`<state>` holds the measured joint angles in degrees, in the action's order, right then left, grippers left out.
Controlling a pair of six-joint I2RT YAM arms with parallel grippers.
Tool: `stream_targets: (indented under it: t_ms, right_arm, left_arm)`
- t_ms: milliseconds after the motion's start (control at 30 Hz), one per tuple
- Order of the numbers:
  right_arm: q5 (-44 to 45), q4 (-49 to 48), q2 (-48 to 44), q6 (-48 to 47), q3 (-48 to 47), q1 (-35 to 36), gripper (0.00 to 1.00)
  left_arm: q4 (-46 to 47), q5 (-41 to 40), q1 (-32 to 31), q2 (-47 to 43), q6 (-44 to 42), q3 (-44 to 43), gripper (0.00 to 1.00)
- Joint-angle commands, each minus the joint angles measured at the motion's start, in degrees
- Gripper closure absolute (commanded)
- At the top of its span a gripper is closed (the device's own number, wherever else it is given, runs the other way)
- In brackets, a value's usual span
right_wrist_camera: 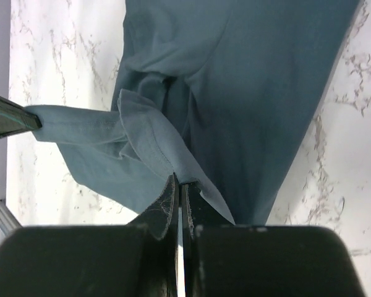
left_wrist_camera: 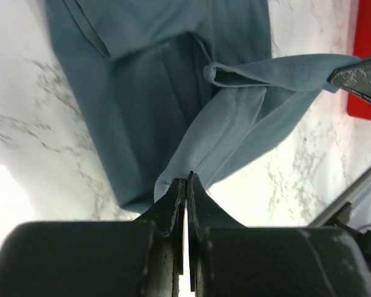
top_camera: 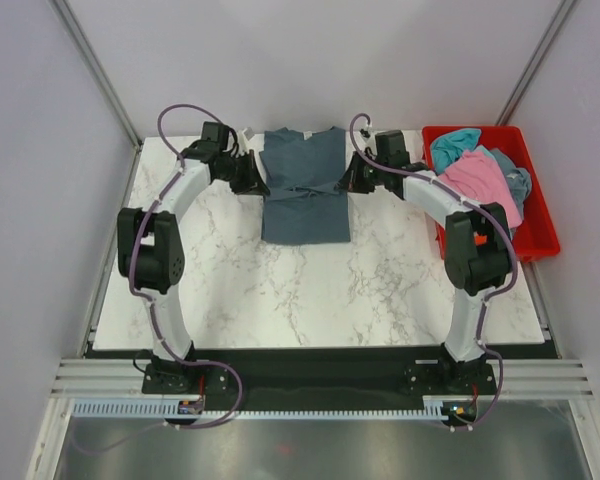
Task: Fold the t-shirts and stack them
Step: Fold the tshirt
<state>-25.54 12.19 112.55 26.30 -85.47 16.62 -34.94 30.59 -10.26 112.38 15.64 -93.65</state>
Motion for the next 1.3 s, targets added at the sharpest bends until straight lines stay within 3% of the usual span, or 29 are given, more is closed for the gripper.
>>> stream_targets:
  t_ms: [0,267,767,867,900,967,1000,1033,1100,1267]
  right_arm:
    - [1.11,-1.90,3.37,-2.22,-4.52,-0.27,1.00]
    - [2.95,-2.52,10.31,-3.36,-10.50,-0.71,1.00]
    - [7.25,-3.83,17.26,-5.82,-18.15,-0.71,1.00]
    - [9.62,-3.84,16.82,-6.61,-18.85,-0.63,1.00]
    - [10.15,-3.84,16.65,-7.40,-19.46,-0.45,0.91]
    - [10.95,-3.75,15.60,-8.19,-19.91,-0.28,0.60]
    - [11.30,-3.40,15.16,-9.50,-20.43,-0.01,0.36]
    - [11.30,-3.22,14.02,-9.87,-20.61,0.08,0.30]
    - [10.95,-2.26,12.61,-10.04,-20.00,0.08,0.23]
    - [6.13,1.43,5.14,-8.21,-12.90,-0.71,0.22]
  left_arm:
    - [0.75,-2.81,0.42,3.45,-4.03,-6.63,0.98]
    - [2.59,-4.40,1.03,12.33,-6.06,-16.38,0.98]
    - [6.81,-9.93,0.86,18.75,-6.50,-22.72,0.98]
    - [7.08,-12.38,0.77,18.58,-6.50,-24.29,0.66]
    - [7.08,-12.57,0.68,18.32,-6.59,-24.83,0.45]
    - [6.90,-12.13,0.42,17.53,-7.81,-26.23,0.35]
    - [6.73,-12.22,0.33,16.92,-7.82,-26.50,0.19]
    - [5.86,-12.13,0.16,16.21,-7.82,-26.33,0.11]
    - [4.62,-10.38,0.07,13.23,-7.03,-25.45,0.04]
    - [0.93,-4.50,0.86,3.48,-3.78,-13.17,0.04]
